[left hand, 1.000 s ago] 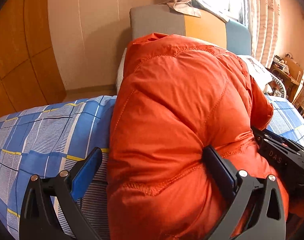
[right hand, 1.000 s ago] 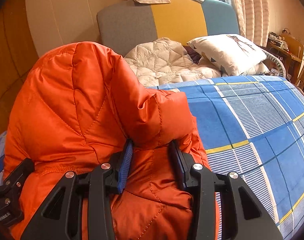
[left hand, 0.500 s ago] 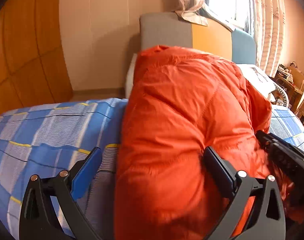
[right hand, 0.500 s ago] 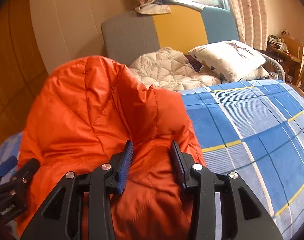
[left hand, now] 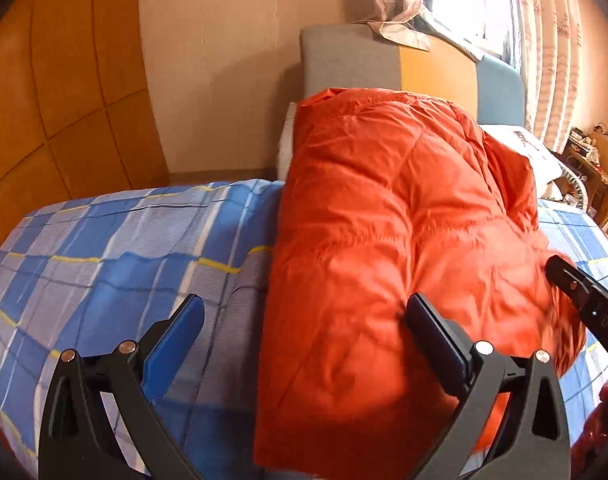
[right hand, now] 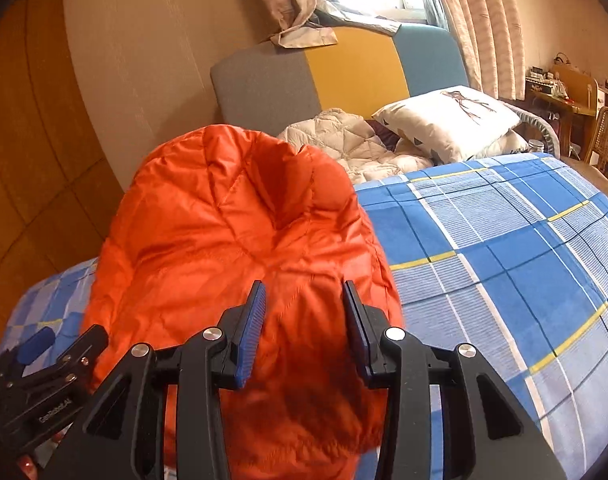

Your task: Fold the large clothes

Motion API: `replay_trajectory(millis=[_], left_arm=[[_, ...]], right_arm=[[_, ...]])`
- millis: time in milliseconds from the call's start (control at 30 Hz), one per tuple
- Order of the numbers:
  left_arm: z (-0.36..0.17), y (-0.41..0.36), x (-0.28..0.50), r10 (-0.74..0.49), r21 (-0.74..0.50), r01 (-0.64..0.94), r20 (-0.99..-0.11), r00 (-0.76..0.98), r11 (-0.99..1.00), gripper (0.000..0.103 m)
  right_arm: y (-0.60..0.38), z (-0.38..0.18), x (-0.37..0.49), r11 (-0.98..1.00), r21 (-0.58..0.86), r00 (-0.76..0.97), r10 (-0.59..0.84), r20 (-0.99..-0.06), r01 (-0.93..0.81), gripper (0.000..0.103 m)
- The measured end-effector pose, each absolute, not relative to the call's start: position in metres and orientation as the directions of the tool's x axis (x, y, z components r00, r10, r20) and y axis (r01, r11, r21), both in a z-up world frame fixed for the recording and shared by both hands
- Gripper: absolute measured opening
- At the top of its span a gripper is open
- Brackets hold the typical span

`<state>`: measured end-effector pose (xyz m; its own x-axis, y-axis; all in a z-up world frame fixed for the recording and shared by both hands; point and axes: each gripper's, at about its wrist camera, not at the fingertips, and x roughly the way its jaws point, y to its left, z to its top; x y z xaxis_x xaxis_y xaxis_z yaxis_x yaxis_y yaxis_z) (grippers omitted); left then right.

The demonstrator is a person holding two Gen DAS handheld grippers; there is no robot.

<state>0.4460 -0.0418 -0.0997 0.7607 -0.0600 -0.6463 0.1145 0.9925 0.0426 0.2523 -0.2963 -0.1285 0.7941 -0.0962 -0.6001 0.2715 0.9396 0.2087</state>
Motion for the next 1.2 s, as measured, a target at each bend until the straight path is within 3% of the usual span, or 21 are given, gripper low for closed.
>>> replay_trajectory(millis=[33,133,267,367,500,567,900,1200], left_arm=[[-0.099,-0.039,0.440,-0.053,0.044,0.106,-0.642,0.765,0.993,0.101],[-0.096,-0.032,0.425,-0.039,0.027,0.072,-0.634,0.772,0.997,0.101],[-0.093,-0.021,0.402,-0.038,-0.001,0.049,-0.638,0.769,0.999,0.101],[-0.089,-0.014,0.383,-0.015,0.008,0.025,-0.617,0.786,1.000,0.101],[-0.081,-0.006,0.354,0.020,0.027,-0.005,-0.582,0.813,1.000,0.101],[-0.079,-0.001,0.342,0.001,0.014,0.009,-0.576,0.817,1.000,0.101],[-0.075,0.009,0.287,0.032,0.062,0.002,-0.544,0.838,0.998,0.101],[-0.081,0.016,0.266,0.029,0.070,0.012,-0.553,0.832,0.997,0.101]], right_arm=[[-0.295,-0.128,0.247,0.938,0.219,0.793,-0.086,-0.603,0.269,0.039],[-0.291,-0.126,0.228,0.933,0.251,0.805,-0.065,-0.590,0.259,0.062],[-0.284,-0.124,0.204,0.939,0.249,0.818,-0.054,-0.573,0.237,0.066],[-0.279,-0.123,0.184,0.945,0.236,0.825,-0.057,-0.562,0.226,0.084],[-0.270,-0.118,0.159,0.959,0.192,0.836,-0.071,-0.544,0.207,0.084],[-0.265,-0.116,0.149,0.966,0.169,0.841,-0.075,-0.536,0.194,0.091],[-0.246,-0.113,0.100,0.975,0.063,0.850,-0.153,-0.504,0.213,0.092],[-0.244,-0.115,0.082,0.977,0.057,0.855,-0.149,-0.497,0.203,0.093]])
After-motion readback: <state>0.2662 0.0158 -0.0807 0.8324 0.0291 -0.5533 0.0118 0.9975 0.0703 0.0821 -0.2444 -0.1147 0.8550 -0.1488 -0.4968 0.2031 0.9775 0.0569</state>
